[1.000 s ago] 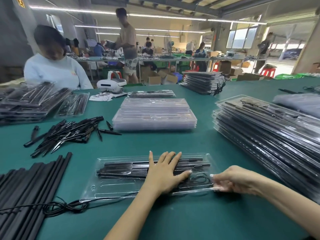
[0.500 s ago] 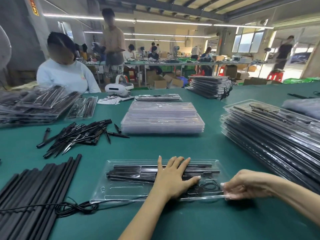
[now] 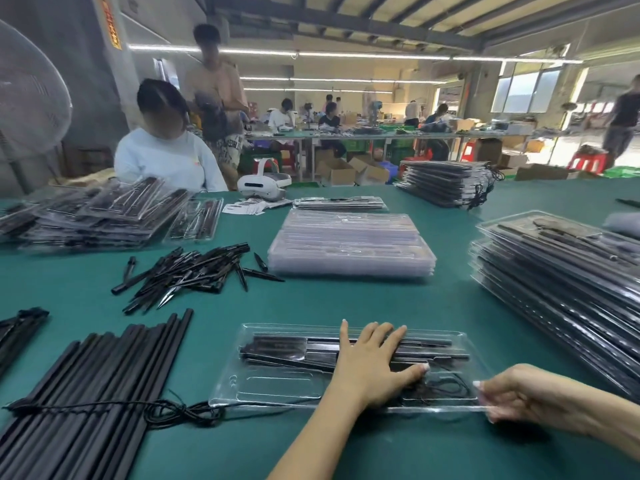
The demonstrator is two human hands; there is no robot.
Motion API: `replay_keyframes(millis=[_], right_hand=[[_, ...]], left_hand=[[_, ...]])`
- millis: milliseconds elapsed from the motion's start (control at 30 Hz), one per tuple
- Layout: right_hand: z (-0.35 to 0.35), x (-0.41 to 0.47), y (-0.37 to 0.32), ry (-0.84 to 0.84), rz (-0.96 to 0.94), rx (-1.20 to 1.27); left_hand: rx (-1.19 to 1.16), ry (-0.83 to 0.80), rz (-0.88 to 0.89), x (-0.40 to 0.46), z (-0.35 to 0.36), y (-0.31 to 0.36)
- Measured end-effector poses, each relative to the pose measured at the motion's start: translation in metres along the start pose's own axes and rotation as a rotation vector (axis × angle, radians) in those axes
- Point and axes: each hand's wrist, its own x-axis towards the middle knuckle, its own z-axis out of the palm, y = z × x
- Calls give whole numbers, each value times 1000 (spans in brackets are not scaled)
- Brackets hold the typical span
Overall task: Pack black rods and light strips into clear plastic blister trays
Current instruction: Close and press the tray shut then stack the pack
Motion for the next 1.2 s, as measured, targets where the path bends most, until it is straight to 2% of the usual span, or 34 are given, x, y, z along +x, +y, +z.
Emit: replay_keyframes(millis=[267, 867, 1067, 1200], right_hand=[[6, -2, 9, 90, -109, 40], [6, -12, 1, 42, -41, -11], [12, -11, 11, 113, -168, -138], [12, -5, 18, 172, -245, -52]], left_hand=[[3, -2, 2, 2, 1, 0], [5, 23, 7, 1, 3, 0], [15, 43, 11, 1, 5, 0], [14, 38, 13, 1, 3, 0]])
